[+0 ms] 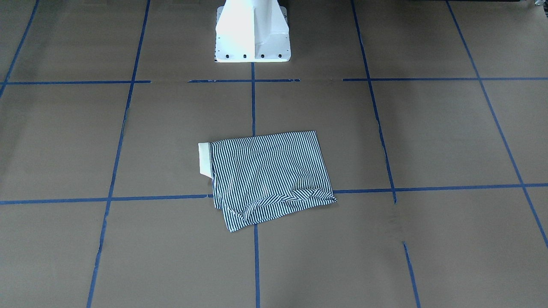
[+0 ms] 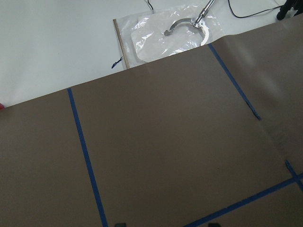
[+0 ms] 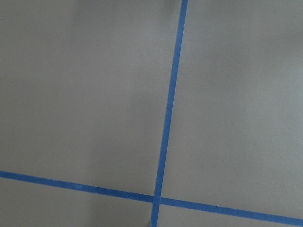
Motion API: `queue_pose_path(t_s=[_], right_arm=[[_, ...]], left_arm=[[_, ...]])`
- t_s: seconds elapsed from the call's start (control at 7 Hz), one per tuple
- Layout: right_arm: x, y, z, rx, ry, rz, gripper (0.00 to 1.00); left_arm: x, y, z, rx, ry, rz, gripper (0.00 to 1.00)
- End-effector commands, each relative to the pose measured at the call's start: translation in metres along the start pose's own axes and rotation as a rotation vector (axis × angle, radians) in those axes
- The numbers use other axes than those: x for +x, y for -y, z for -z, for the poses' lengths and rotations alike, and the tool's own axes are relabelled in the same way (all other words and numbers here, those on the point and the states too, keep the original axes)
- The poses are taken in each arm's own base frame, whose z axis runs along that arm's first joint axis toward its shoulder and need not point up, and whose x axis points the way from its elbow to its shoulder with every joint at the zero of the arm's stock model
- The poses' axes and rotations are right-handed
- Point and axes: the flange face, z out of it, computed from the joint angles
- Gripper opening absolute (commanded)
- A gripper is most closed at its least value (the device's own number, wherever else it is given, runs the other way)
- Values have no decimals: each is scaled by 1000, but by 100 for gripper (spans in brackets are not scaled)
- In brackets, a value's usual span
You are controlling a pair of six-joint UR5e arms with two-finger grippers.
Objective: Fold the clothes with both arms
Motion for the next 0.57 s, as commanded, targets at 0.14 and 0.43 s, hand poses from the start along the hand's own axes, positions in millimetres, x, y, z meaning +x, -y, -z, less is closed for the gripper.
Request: queue_pose_path(t_s=[0.14,0.43], right_arm=[[6,-13,-3,-7,-7,-8,100],[16,-33,-12,-30,0,-24,100]], left_arm=[[-1,-64,-23,-279,109,46,100],[-22,-108,-36,-348,104,116,100]])
